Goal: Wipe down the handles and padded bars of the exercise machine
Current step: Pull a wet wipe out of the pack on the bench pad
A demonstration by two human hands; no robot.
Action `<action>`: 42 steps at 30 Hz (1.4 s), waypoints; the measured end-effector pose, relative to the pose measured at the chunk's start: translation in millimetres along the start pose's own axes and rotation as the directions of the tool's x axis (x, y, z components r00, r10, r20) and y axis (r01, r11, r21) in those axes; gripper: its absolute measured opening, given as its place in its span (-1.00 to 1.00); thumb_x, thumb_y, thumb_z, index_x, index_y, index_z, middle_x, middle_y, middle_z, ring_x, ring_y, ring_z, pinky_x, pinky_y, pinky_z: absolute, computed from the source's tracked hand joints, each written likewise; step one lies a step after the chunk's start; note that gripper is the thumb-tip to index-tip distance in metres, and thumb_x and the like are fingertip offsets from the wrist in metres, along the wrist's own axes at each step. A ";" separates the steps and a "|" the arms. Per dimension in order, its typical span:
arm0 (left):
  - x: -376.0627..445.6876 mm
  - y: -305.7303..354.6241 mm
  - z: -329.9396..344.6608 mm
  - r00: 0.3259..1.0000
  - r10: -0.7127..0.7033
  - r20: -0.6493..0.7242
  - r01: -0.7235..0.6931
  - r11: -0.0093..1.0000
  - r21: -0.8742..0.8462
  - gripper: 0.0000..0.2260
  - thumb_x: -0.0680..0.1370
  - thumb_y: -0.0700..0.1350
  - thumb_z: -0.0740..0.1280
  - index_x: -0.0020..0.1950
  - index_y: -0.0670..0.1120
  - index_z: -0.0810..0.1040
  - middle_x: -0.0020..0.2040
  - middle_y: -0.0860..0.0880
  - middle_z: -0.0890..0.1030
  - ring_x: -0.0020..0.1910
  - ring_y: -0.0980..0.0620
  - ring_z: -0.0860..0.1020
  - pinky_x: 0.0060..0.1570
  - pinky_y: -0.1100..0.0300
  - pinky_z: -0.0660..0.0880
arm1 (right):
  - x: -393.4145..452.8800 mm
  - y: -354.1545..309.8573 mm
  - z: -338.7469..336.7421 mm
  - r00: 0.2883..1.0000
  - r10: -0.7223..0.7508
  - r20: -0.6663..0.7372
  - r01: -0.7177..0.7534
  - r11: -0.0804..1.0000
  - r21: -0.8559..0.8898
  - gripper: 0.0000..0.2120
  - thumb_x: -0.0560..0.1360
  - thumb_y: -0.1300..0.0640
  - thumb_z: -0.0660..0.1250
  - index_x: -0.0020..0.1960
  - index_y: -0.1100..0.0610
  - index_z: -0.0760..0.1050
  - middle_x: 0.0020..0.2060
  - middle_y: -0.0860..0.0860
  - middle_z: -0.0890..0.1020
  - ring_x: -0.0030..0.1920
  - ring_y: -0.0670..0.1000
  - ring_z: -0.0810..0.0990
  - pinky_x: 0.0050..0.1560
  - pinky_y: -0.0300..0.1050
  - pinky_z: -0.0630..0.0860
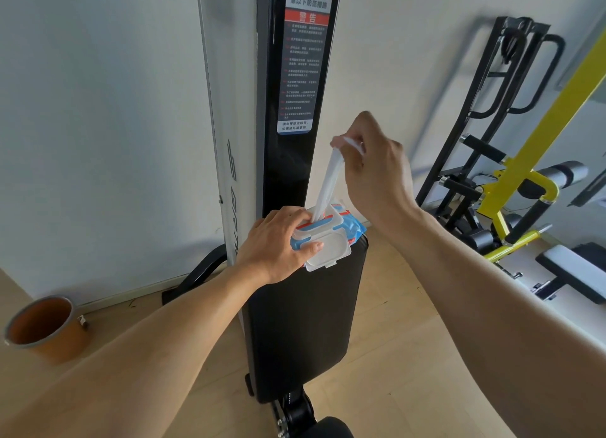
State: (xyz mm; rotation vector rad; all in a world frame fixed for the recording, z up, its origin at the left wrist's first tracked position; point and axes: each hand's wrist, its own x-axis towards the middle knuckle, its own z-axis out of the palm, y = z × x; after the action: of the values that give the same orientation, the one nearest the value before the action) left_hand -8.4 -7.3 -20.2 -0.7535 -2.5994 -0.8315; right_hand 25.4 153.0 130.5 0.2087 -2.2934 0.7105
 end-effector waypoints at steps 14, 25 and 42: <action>-0.9 -1.1 0.4 1.000 0.018 0.014 -0.018 1.000 0.010 -0.54 0.53 0.28 0.33 0.35 0.12 0.41 0.33 0.10 0.51 0.23 0.06 0.53 0.18 0.13 0.47 | 17.7 16.6 -9.0 0.978 0.205 0.038 -0.209 0.966 0.151 -0.85 0.46 -0.02 0.44 -0.10 0.00 0.51 -0.30 -0.11 0.56 -0.30 -0.03 0.51 -0.27 -0.13 0.41; -0.2 2.5 -3.1 0.997 -0.074 0.019 0.074 0.997 -0.006 -0.33 0.46 0.31 0.39 0.40 0.12 0.13 0.26 0.05 0.56 0.18 0.00 0.62 0.31 0.04 0.48 | -35.3 46.4 27.9 0.778 0.220 0.589 -0.133 0.973 -0.187 -0.84 0.57 -0.02 0.38 0.10 -0.13 0.68 0.13 -0.18 0.66 -0.05 -0.05 0.63 -0.01 -0.13 0.65; -0.2 3.2 -3.8 0.994 -0.102 0.042 0.102 0.995 0.005 -0.32 0.45 0.37 0.36 0.44 0.14 0.21 0.32 0.10 0.56 0.27 0.00 0.59 0.38 0.01 0.41 | -40.2 50.6 48.2 0.694 0.031 0.719 0.235 0.935 -0.267 -0.62 0.63 0.14 0.29 0.35 -0.25 0.49 0.20 -0.18 0.62 0.00 -0.01 0.61 0.06 -0.17 0.61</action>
State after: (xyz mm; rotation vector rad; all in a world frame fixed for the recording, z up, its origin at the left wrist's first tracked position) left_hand -6.0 -7.5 -15.8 -0.6489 -2.6958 -0.8495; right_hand 9.1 166.7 52.7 0.5263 -3.0762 0.1399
